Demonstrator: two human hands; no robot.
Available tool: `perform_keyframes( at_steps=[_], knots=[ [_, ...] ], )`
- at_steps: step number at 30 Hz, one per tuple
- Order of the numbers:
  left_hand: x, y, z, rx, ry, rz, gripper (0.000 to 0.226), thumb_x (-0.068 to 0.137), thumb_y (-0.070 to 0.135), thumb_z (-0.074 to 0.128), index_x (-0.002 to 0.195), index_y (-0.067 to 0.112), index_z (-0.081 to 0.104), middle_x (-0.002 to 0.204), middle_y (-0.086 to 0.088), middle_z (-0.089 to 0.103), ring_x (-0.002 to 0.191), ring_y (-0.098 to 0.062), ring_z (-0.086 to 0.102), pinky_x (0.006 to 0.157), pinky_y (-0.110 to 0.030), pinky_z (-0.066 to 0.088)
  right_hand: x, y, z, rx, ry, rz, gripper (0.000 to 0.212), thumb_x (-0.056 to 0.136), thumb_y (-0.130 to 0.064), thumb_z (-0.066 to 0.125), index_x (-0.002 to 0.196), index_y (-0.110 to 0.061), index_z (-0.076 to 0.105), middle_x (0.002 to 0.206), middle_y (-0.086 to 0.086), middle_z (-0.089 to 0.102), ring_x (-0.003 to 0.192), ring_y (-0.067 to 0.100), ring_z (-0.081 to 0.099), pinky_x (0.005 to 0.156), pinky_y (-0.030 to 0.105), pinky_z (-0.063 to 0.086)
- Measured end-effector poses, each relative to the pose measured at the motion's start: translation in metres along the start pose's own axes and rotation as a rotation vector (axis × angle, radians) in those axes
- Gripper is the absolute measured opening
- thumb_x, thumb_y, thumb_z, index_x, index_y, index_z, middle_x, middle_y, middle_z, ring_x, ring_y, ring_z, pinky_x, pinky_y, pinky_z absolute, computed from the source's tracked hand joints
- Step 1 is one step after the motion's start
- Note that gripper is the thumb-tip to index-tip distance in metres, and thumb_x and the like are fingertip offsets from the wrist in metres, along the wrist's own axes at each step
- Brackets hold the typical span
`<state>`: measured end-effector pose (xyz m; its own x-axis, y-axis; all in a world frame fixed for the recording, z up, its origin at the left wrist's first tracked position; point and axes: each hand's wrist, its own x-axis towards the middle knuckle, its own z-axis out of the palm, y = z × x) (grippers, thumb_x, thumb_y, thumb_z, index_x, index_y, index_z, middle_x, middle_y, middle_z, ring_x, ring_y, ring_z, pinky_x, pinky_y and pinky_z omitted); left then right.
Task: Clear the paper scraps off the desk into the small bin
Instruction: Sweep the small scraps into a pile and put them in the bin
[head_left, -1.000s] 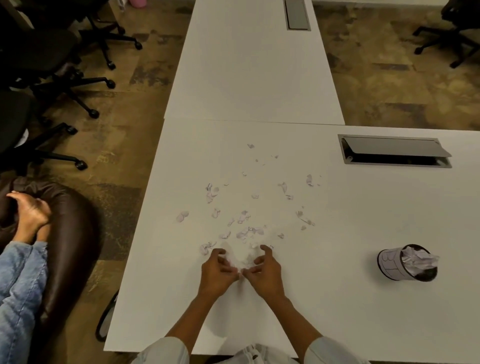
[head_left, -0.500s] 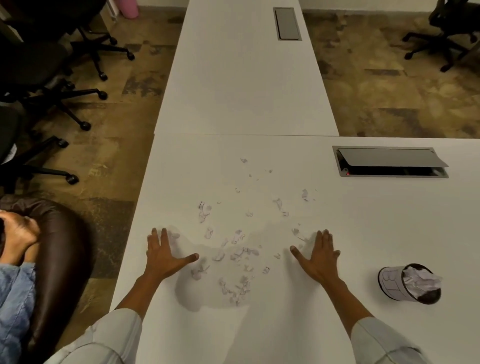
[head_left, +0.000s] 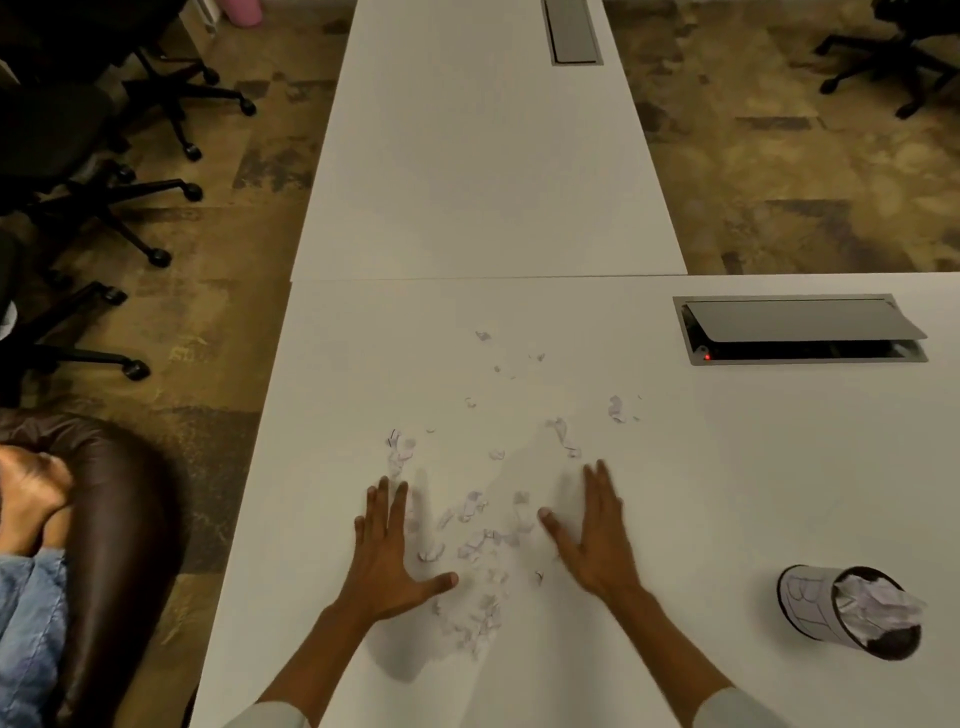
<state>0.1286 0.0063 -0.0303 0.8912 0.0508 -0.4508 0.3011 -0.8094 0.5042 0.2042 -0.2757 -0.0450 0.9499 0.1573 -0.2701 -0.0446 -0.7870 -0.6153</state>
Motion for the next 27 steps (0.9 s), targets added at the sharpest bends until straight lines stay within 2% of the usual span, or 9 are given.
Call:
perform_keyframes(
  at_steps=[3,9,13,16,21,25,27],
  knots=[
    [0.032,-0.007,-0.026,0.025,0.017,-0.072,0.139,0.047,0.092,0.052,0.144,0.027,-0.024,0.154,-0.003,-0.03,0.141,-0.022,-0.028,0.115,-0.056,-0.001,0.054,0.023,-0.043,-0.037,0.101,0.12,0.099,0.083,-0.072,0.041,0.151,-0.007,0.011,0.161,0.01,0.0,0.147,0.018,-0.002,0.119,0.048,0.005],
    [0.095,-0.009,-0.066,0.076,-0.011,-0.081,0.145,0.039,0.098,0.042,0.144,0.022,-0.024,0.153,-0.003,-0.032,0.14,-0.021,-0.029,0.116,-0.057,-0.002,0.134,0.06,-0.091,-0.135,0.008,0.223,0.106,0.079,-0.078,0.03,0.152,-0.008,0.0,0.161,0.009,-0.004,0.148,0.02,-0.005,0.119,0.052,0.002],
    [0.134,0.002,-0.077,0.145,-0.05,-0.008,0.144,0.042,0.097,0.044,0.144,0.02,-0.024,0.152,-0.003,-0.033,0.139,-0.021,-0.031,0.116,-0.054,-0.007,0.148,0.056,-0.074,-0.242,-0.035,0.122,0.104,0.082,-0.08,0.02,0.151,-0.006,-0.001,0.161,0.01,-0.004,0.147,0.02,-0.009,0.118,0.052,-0.001],
    [0.164,0.014,-0.078,0.242,-0.065,0.069,0.14,0.049,0.095,0.045,0.144,0.018,-0.023,0.152,-0.003,-0.033,0.139,-0.021,-0.032,0.117,-0.055,-0.006,0.142,0.041,-0.043,-0.303,-0.028,-0.024,0.102,0.082,-0.079,0.014,0.151,-0.006,-0.001,0.16,0.008,-0.006,0.147,0.018,-0.012,0.119,0.049,-0.004],
    [0.214,0.039,-0.078,0.282,-0.106,0.142,0.141,0.049,0.094,0.047,0.143,0.018,-0.025,0.153,0.001,-0.033,0.139,-0.018,-0.031,0.116,-0.058,-0.005,0.128,0.012,-0.003,-0.293,-0.069,-0.337,0.093,0.09,-0.069,0.028,0.151,-0.009,-0.005,0.161,0.004,-0.008,0.147,0.014,-0.012,0.12,0.045,-0.001],
    [0.248,0.058,-0.079,0.321,-0.113,0.147,0.147,0.04,0.095,0.05,0.14,0.025,-0.032,0.152,0.005,-0.033,0.14,-0.017,-0.03,0.11,-0.065,-0.011,0.166,0.004,-0.009,-0.122,-0.009,-0.305,0.096,0.087,-0.07,0.032,0.151,-0.01,-0.006,0.161,0.003,-0.009,0.147,0.012,-0.012,0.121,0.04,-0.003],
    [0.262,0.066,-0.083,0.322,-0.13,0.164,0.147,0.039,0.094,0.052,0.138,0.029,-0.034,0.151,0.007,-0.035,0.14,-0.017,-0.029,0.107,-0.067,-0.011,0.189,-0.003,-0.013,-0.121,-0.04,-0.293,0.097,0.086,-0.072,0.03,0.151,-0.01,-0.007,0.161,0.002,-0.01,0.146,0.009,-0.015,0.12,0.04,-0.005]
  ],
)
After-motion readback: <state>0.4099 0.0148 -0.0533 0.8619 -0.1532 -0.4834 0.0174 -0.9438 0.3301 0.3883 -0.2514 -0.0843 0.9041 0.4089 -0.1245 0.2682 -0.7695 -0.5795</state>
